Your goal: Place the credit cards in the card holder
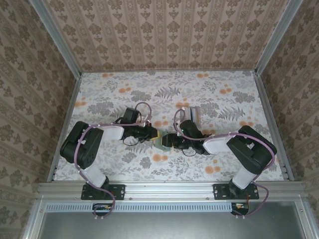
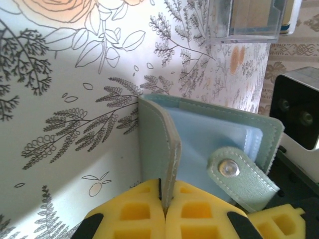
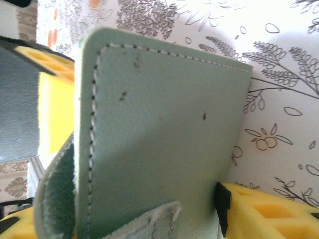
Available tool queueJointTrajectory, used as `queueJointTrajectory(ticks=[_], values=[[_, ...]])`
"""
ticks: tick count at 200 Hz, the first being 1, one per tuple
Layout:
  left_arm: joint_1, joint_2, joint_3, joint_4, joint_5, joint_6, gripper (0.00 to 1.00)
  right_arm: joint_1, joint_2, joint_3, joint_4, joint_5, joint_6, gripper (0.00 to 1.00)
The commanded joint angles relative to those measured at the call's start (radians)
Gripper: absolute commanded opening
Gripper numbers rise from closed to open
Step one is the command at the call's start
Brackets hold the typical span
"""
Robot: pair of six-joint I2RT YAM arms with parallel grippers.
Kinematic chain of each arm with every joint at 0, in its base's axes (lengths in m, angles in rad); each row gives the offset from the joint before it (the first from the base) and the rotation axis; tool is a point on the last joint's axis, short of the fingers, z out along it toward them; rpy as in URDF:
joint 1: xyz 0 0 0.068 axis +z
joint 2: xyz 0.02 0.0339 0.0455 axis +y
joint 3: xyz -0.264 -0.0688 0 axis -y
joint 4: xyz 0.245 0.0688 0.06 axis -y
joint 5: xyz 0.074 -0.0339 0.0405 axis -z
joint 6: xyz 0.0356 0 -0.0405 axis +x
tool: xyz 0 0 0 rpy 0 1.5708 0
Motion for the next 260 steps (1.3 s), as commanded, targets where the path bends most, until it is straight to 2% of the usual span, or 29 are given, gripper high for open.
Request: queueJointTrajectory(ticks=[1,21,46,81,126,148,167,190,199,208,222,236,260], values=[[-0.007,0.046,0.016,-0.058,0.003,0.046,0.0,-0.001,-0.004,-0.014,0.107,-0.065,0.001,0.6],[-0.004,0.047,0.016,-0.057,-0.002,0.051,0.0,0.0,-0.004,-0.006,0.103,-0.064,-0.001,0.57],[0.004,0.049,0.019,-0.067,0.001,0.059,0.0,0.005,-0.007,-0.007,0.109,-0.078,-0.024,0.57],[0.007,0.058,0.023,-0.069,-0.002,0.071,0.0,0.008,-0.029,-0.018,0.1,-0.074,-0.05,0.64],[0.005,0.062,0.027,-0.05,0.01,0.07,0.0,0.013,-0.02,-0.032,0.125,-0.083,-0.038,0.62],[0.005,0.054,0.025,-0.05,0.006,0.061,0.0,0.013,-0.005,-0.026,0.147,-0.104,-0.022,0.67],[0.004,0.056,0.024,-0.048,0.002,0.065,0.0,0.013,-0.003,-0.024,0.151,-0.118,-0.021,0.62],[0.003,0.061,0.022,-0.039,0.012,0.052,0.0,0.013,0.001,-0.017,0.111,-0.093,-0.034,0.49],[0.002,0.056,0.019,-0.031,0.012,0.047,0.0,0.012,0.005,-0.011,0.082,-0.08,-0.037,0.48],[0.001,0.053,0.021,-0.033,0.013,0.049,0.0,0.014,0.009,-0.012,0.074,-0.073,-0.047,0.52],[0.001,0.048,0.025,-0.037,0.022,0.044,0.0,0.016,0.014,-0.004,0.054,-0.071,-0.06,0.69],[0.0,0.029,0.017,-0.027,0.031,0.015,0.0,0.028,0.016,0.029,0.018,-0.094,-0.095,0.78],[-0.014,0.004,0.013,-0.012,0.04,-0.041,0.0,0.078,0.019,0.112,-0.176,0.012,-0.186,0.81]])
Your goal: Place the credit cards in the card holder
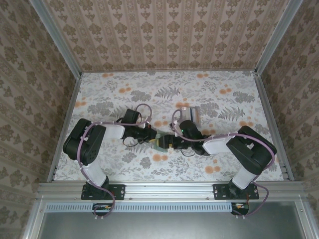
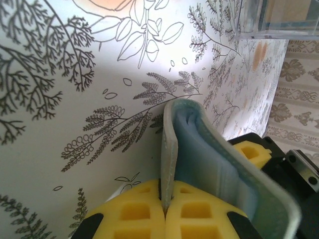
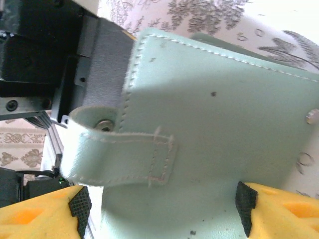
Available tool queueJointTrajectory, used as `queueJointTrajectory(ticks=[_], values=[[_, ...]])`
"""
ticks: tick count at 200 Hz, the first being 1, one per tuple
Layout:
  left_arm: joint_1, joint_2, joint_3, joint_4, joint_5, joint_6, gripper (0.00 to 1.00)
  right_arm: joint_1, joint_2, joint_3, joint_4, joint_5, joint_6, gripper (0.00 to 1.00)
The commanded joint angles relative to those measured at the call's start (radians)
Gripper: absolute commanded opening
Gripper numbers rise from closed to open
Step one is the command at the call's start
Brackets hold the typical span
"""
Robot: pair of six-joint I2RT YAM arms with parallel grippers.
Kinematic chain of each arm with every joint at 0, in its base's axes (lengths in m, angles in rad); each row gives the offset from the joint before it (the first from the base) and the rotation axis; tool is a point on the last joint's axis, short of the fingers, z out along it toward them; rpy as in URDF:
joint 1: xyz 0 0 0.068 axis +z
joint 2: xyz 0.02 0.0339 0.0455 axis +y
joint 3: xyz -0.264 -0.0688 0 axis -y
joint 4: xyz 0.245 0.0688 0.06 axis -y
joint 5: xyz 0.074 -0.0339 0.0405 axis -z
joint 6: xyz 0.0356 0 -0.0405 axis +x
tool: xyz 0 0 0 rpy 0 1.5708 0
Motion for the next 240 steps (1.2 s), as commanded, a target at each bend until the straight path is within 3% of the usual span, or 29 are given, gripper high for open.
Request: queueJointTrajectory(ticks=[1,99,136,176,213,240], values=[[-0.021,-0.04,0.004,0.013,0.043,-0.062,0.0,0.051,0.022,0.087,-0.193,0.078,-0.108,0.81],[-0.042,-0.074,-0.04,0.083,0.056,-0.149,0.0,0.057,0.012,0.051,-0.237,0.266,-0.012,0.62],[-0.042,-0.099,-0.046,0.041,0.036,-0.12,0.0,0.049,-0.03,0.007,-0.183,0.249,0.015,0.45],[-0.044,-0.099,-0.051,0.05,0.035,-0.12,0.0,0.045,-0.038,-0.006,-0.182,0.237,0.023,0.42],[-0.044,-0.096,-0.058,0.069,0.033,-0.111,0.0,0.03,-0.037,-0.056,-0.072,0.191,0.05,0.4],[-0.051,-0.098,-0.061,0.119,0.074,-0.095,0.1,0.008,-0.021,-0.094,0.052,0.134,0.069,0.4]])
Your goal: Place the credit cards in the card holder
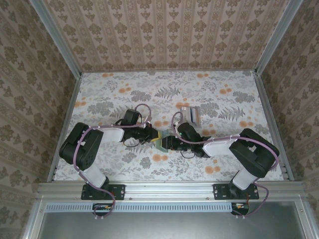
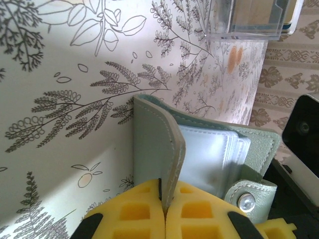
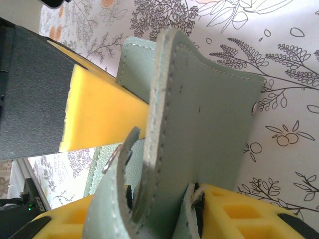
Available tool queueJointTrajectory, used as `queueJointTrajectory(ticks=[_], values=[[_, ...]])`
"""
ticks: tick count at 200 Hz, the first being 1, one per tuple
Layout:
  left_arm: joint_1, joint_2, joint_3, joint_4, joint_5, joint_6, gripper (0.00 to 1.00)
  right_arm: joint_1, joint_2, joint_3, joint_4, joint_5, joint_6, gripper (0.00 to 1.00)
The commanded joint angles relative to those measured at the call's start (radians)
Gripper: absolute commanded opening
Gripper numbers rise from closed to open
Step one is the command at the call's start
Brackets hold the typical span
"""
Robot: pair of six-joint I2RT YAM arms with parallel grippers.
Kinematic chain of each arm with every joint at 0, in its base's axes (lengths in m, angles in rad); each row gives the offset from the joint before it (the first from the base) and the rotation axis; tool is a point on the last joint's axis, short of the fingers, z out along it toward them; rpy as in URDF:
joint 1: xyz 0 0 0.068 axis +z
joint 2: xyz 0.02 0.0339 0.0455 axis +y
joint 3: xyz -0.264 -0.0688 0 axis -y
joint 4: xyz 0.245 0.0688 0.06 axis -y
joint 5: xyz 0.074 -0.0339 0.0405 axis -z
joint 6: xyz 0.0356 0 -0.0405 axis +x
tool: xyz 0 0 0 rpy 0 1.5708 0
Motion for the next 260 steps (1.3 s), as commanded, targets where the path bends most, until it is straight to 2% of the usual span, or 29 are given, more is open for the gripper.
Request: queueJointTrajectory(ticks=[1,21,37,55,74,88,119,173,195,211,228,260], values=[[-0.023,-0.027,-0.015,0.034,0.07,0.028,0.1,-0.021,0.019,-0.054,0.08,-0.047,0.027,0.4],[-0.027,-0.041,-0.017,0.026,0.056,0.05,0.24,-0.03,0.036,-0.074,0.157,-0.09,0.043,0.39],[-0.028,-0.036,-0.012,0.024,0.063,0.057,0.29,-0.034,0.053,-0.079,0.169,-0.098,0.044,0.35],[-0.03,-0.043,-0.018,0.043,0.07,0.052,0.39,-0.039,0.07,-0.087,0.215,-0.118,0.069,0.34],[-0.031,-0.049,-0.015,0.043,0.075,0.068,0.45,-0.039,0.079,-0.087,0.234,-0.132,0.066,0.35],[-0.03,-0.045,0.001,0.013,0.071,0.088,0.45,-0.04,0.079,-0.088,0.239,-0.131,0.067,0.36],[-0.031,-0.019,0.016,-0.037,0.036,0.125,0.39,-0.04,0.065,-0.092,0.248,-0.15,0.056,0.39],[-0.022,0.013,0.014,-0.097,-0.026,0.163,0.15,-0.042,0.045,-0.104,0.221,-0.121,0.05,0.39],[-0.018,-0.004,0.013,-0.14,-0.065,0.187,0.08,-0.044,0.045,-0.108,0.242,-0.138,0.058,0.4],[-0.011,0.0,0.022,-0.184,-0.085,0.212,0.04,-0.044,0.041,-0.112,0.242,-0.133,0.055,0.39],[0.007,0.001,0.018,-0.189,-0.082,0.213,0.0,-0.043,0.034,-0.12,0.257,-0.123,0.065,0.45],[0.036,0.01,0.003,-0.165,-0.072,0.207,0.0,-0.043,0.012,-0.126,0.246,-0.13,0.046,0.5]])
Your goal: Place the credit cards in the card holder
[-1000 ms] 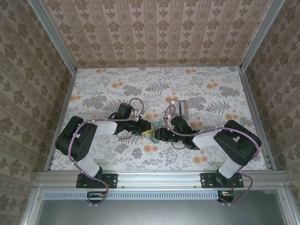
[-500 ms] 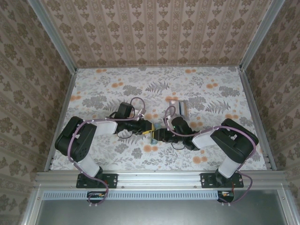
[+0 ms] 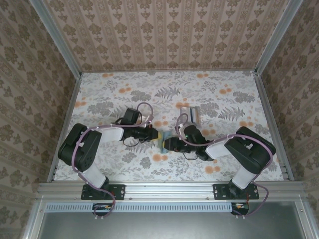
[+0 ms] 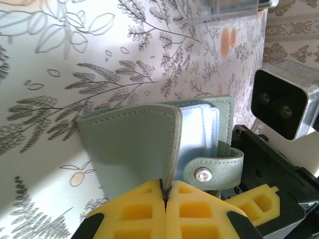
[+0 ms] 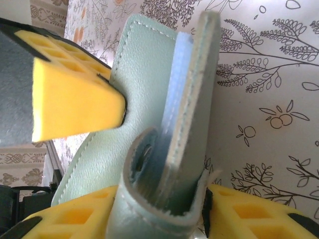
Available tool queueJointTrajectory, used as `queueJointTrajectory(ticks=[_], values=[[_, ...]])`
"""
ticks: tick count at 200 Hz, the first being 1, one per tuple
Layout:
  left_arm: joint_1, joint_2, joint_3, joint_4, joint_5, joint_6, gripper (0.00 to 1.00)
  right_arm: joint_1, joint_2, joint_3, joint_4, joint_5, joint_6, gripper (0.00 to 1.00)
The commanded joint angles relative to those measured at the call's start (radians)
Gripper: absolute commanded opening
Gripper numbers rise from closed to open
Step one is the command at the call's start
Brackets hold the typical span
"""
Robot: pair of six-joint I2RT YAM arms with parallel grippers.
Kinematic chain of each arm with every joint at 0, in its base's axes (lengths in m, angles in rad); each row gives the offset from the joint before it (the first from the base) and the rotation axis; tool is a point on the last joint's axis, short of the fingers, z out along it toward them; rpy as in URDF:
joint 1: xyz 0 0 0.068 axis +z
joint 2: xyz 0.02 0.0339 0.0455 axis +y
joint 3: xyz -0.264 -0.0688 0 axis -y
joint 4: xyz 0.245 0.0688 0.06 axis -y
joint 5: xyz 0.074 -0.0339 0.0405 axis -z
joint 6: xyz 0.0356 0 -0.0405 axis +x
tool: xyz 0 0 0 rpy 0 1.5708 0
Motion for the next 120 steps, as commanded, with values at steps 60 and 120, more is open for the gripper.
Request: queueJointTrajectory(ticks=[60,120], values=[[0.037,0.043,-0.012,-0.084,-0.054,0.048,0.0,-0.009,-0.021,-0.007,0.036,-0.04,-0.011,0.44],[0.044,0.053,-0.032,-0.033,-0.032,0.038,0.0,-0.012,-0.051,0.002,0.004,-0.021,0.002,0.57]])
